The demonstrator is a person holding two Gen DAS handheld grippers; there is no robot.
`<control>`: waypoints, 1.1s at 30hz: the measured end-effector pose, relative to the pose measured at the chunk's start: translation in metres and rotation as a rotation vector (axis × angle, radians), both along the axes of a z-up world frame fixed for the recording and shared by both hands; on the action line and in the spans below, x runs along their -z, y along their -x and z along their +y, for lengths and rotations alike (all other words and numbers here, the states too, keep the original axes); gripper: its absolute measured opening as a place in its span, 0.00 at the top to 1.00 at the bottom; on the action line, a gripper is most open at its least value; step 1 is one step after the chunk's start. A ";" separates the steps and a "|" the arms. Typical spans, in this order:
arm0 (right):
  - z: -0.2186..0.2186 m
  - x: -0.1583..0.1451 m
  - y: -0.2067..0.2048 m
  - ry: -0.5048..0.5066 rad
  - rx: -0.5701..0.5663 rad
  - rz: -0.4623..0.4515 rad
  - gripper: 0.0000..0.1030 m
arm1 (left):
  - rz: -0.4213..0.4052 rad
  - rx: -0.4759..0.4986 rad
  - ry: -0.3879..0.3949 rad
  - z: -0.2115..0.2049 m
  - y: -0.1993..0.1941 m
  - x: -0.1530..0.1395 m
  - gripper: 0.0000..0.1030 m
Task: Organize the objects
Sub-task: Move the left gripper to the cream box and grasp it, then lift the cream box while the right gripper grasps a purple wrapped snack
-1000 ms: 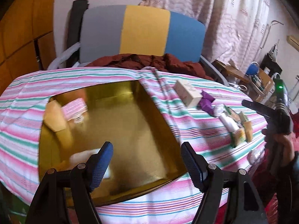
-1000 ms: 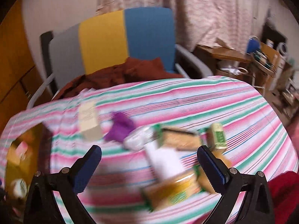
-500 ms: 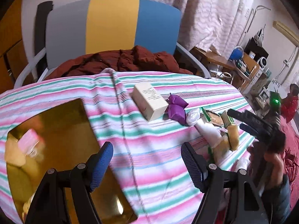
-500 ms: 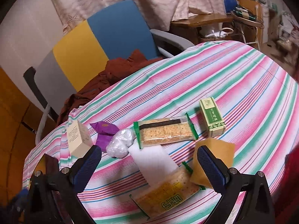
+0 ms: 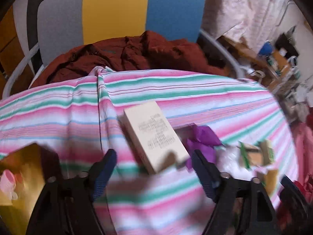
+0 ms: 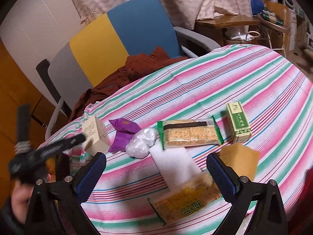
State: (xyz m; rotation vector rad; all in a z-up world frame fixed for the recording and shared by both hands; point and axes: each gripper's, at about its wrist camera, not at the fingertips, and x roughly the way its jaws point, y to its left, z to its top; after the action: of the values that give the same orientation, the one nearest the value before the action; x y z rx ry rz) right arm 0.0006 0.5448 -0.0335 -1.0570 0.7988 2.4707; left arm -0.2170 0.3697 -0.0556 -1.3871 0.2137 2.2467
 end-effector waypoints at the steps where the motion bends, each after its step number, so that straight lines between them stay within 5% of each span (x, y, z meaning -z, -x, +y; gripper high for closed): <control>1: -0.001 0.000 0.000 0.001 -0.004 -0.001 0.00 | -0.007 -0.009 0.016 0.006 0.007 0.006 0.19; 7: -0.005 0.002 0.004 0.004 -0.034 -0.005 0.00 | -0.066 -0.051 0.016 0.025 0.038 0.037 0.21; 12: -0.003 0.004 0.004 0.009 -0.029 -0.012 0.00 | -0.076 -0.027 -0.002 0.020 0.034 0.052 0.51; 14: -0.002 0.004 0.004 0.009 -0.027 -0.014 0.00 | -0.075 -0.002 -0.012 0.016 0.025 0.048 0.51; 22: 0.004 0.008 0.003 0.038 -0.004 -0.021 0.00 | 0.048 0.119 -0.012 -0.006 -0.082 0.022 0.51; 28: 0.006 0.010 0.001 0.081 -0.007 0.002 0.00 | 0.104 0.236 -0.008 -0.026 -0.162 0.031 0.51; 33: -0.005 0.006 0.010 0.097 -0.096 0.022 0.00 | 0.097 0.267 0.004 -0.043 -0.184 0.052 0.51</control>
State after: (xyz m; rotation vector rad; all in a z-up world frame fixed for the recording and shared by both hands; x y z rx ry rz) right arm -0.0091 0.5397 -0.0392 -1.1283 0.9027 2.5497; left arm -0.0334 0.3264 -0.1073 -1.1761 0.4104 2.0923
